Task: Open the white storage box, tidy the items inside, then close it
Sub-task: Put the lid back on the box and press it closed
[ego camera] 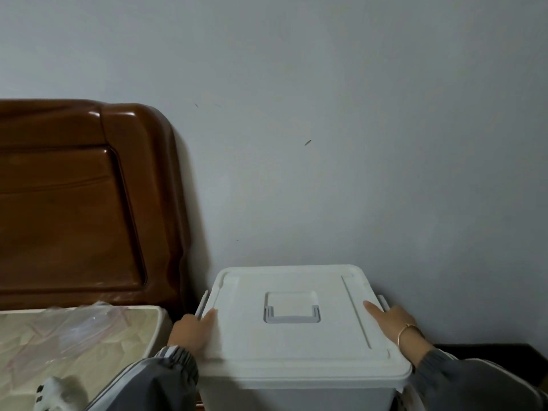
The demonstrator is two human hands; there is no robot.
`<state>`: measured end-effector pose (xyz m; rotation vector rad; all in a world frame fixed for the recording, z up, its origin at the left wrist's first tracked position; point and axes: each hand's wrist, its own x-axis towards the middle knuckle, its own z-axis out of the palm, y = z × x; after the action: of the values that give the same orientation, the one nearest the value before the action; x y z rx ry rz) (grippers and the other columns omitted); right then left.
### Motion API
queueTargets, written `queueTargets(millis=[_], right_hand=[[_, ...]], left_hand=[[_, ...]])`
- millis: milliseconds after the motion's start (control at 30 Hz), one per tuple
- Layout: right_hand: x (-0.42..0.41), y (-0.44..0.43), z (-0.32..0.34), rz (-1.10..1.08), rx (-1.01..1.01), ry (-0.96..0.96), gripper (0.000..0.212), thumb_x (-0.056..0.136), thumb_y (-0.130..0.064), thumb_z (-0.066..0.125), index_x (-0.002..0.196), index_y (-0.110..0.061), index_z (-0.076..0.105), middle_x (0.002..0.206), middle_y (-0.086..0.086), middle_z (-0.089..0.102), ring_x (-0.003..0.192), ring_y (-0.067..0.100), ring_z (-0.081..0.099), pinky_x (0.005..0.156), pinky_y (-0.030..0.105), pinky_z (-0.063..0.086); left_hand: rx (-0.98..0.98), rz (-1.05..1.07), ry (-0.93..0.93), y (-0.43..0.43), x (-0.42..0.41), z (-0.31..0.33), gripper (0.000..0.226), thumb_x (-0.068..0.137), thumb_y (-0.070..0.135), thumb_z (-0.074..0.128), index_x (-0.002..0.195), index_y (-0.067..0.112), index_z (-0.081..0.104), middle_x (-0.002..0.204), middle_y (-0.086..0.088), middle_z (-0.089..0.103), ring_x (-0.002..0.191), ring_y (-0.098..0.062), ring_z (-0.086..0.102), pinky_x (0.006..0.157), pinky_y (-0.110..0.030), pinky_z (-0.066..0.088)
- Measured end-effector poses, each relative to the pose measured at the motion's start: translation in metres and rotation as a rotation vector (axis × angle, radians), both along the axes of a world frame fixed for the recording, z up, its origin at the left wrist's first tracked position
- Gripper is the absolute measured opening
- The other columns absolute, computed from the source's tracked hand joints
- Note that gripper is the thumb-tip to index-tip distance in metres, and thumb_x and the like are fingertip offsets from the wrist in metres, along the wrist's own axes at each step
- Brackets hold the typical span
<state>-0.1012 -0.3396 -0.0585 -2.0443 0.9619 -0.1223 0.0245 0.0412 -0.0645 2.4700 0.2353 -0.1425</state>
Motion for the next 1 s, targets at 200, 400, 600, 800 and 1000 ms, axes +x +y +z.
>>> queueTargets(millis=[200,400,600,800,1000], right_hand=[[0.003,0.003,0.001,0.006,-0.138,0.056,0.067,0.087,-0.055,0.05,0.119,0.003,0.055,0.121,0.022,0.06,0.11,0.035,0.058,0.082,0.032,0.042],[0.005,0.003,-0.001,0.012,-0.168,0.093,0.069,0.089,-0.057,0.045,0.122,0.003,0.049,0.125,0.022,0.056,0.112,0.034,0.056,0.086,0.034,0.043],[0.007,0.008,0.003,0.024,-0.277,0.134,0.061,0.093,-0.052,0.038,0.121,0.002,0.047,0.127,0.021,0.055,0.115,0.034,0.055,0.093,0.037,0.043],[0.009,0.016,0.008,0.07,-0.449,0.161,0.048,0.099,-0.039,0.03,0.123,-0.002,0.049,0.129,0.016,0.056,0.116,0.031,0.055,0.096,0.037,0.045],[0.012,0.017,0.011,0.126,-0.619,0.205,0.04,0.101,-0.027,0.029,0.12,-0.006,0.057,0.125,0.009,0.06,0.114,0.025,0.058,0.09,0.03,0.046]], left_hand=[[0.312,-0.069,-0.148,-0.013,-0.005,0.003,0.044,0.1,0.035,0.029,0.119,0.001,0.05,0.118,-0.017,0.061,0.108,-0.032,0.059,0.088,-0.038,0.046],[0.443,-0.1,-0.074,-0.018,0.003,0.004,0.038,0.1,0.015,0.024,0.129,0.004,0.045,0.128,-0.013,0.055,0.117,-0.028,0.057,0.093,-0.034,0.045],[0.494,-0.063,-0.053,-0.026,0.005,0.007,0.03,0.097,0.014,0.033,0.12,0.004,0.048,0.125,-0.009,0.06,0.115,-0.024,0.059,0.092,-0.033,0.046],[0.472,-0.076,-0.048,-0.023,0.005,0.006,0.029,0.097,0.015,0.031,0.118,0.004,0.048,0.124,-0.01,0.06,0.114,-0.026,0.06,0.089,-0.035,0.046],[0.331,-0.119,-0.134,-0.015,0.005,-0.005,0.033,0.101,0.032,0.026,0.107,0.005,0.043,0.118,-0.018,0.061,0.111,-0.033,0.059,0.089,-0.038,0.044]])
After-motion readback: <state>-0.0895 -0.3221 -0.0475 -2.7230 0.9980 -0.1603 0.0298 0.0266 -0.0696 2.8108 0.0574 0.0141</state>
